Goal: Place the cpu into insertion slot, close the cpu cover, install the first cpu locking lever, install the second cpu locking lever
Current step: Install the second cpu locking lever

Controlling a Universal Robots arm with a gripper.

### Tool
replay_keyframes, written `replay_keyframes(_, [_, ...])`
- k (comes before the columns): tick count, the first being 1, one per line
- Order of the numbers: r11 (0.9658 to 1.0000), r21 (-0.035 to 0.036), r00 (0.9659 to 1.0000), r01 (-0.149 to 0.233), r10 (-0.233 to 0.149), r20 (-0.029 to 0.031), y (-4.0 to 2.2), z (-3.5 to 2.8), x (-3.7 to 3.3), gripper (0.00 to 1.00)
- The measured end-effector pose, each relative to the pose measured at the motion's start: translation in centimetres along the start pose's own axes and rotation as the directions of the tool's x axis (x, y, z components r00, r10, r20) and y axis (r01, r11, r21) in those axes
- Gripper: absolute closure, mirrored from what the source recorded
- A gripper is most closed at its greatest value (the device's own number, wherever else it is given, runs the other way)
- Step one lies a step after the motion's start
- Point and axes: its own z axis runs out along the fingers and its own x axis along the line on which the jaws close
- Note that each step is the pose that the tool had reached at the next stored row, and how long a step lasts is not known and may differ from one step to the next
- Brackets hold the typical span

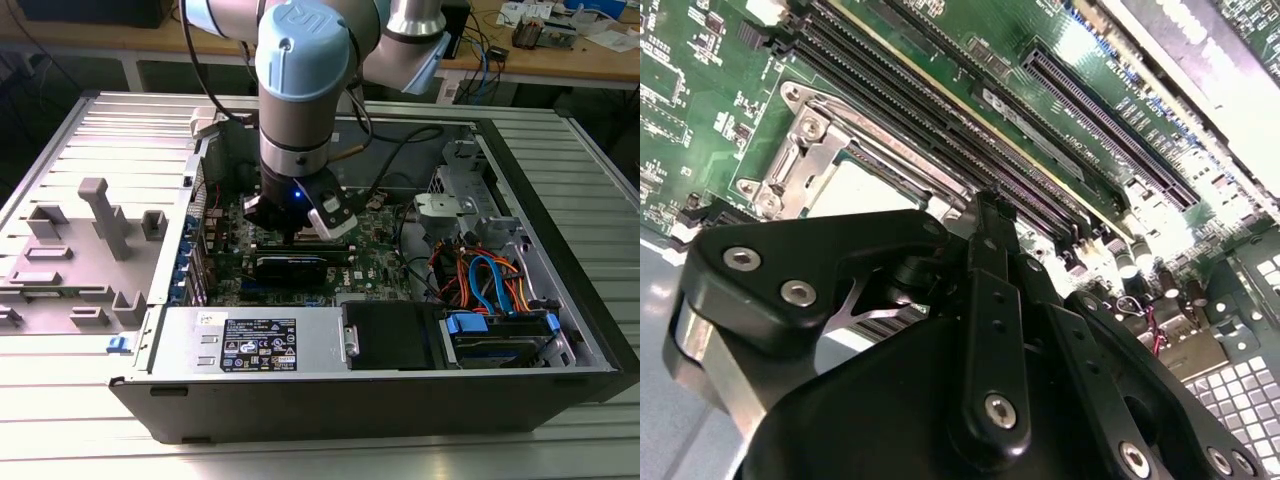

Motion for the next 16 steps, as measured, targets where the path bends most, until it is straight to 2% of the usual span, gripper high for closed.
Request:
replay_keyframes(7, [0.9995,-0.0030,0.9995,-0.030,0.030,0.0058,-0.29,-0.05,0.10,0.89])
replay_keyframes(13, [0.9995,-0.0087,0.9995,-0.032,0.032,0.0069,-0.29,0.03,0.41,0.89])
replay_keyframes(14, [0.9994,-0.0098,0.9995,-0.032,0.032,0.0069,-0.30,0.10,0.42,0.89])
replay_keyframes(16, [0.9993,-0.0169,0.9994,-0.032,0.032,0.0078,-0.32,0.25,0.45,0.89])
